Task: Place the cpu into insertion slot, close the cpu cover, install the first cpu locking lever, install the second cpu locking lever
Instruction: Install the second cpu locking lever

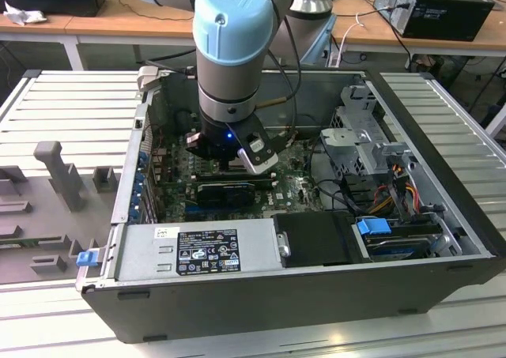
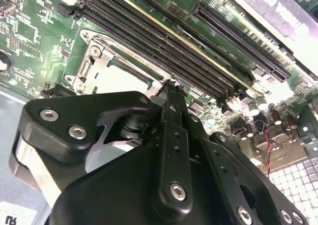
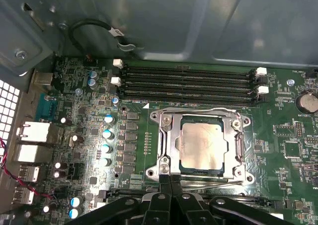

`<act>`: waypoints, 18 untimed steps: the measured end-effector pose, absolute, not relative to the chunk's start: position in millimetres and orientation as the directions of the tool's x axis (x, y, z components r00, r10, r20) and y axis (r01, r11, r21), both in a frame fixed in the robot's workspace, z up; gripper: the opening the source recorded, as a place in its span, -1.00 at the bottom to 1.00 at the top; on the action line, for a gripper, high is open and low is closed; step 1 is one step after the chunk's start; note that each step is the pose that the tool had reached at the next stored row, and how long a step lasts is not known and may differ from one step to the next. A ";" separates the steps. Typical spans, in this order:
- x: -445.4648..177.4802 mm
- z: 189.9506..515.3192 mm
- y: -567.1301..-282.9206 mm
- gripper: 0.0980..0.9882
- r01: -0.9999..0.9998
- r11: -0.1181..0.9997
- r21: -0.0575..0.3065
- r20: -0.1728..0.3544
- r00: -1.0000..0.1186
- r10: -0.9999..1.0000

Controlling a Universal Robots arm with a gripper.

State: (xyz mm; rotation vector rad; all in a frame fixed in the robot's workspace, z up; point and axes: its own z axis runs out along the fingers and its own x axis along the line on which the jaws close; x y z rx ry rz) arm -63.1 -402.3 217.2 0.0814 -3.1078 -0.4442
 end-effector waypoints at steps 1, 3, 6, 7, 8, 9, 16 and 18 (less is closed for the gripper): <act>-63.1 217.1 -402.4 -0.98 -0.051 0.958 0.281 -0.006 -0.999 -0.052; -63.4 216.9 -402.8 -0.98 -0.051 0.958 0.283 -0.006 -0.999 -0.051; -64.8 216.3 -404.5 -0.98 -0.051 0.955 0.290 -0.007 -0.999 -0.052; -65.2 216.1 -405.1 -0.98 -0.051 0.955 0.293 -0.007 -0.999 -0.052; -65.5 215.9 -405.6 -0.98 -0.051 0.954 0.295 -0.007 -0.999 -0.051; -66.0 215.7 -406.9 -0.98 -0.051 0.953 0.299 -0.007 -0.999 -0.051; -67.5 213.2 -412.6 -0.98 -0.052 0.947 0.318 -0.008 -0.999 -0.052; -72.1 209.2 -413.3 -0.98 -0.036 0.947 0.319 -0.008 -0.999 -0.035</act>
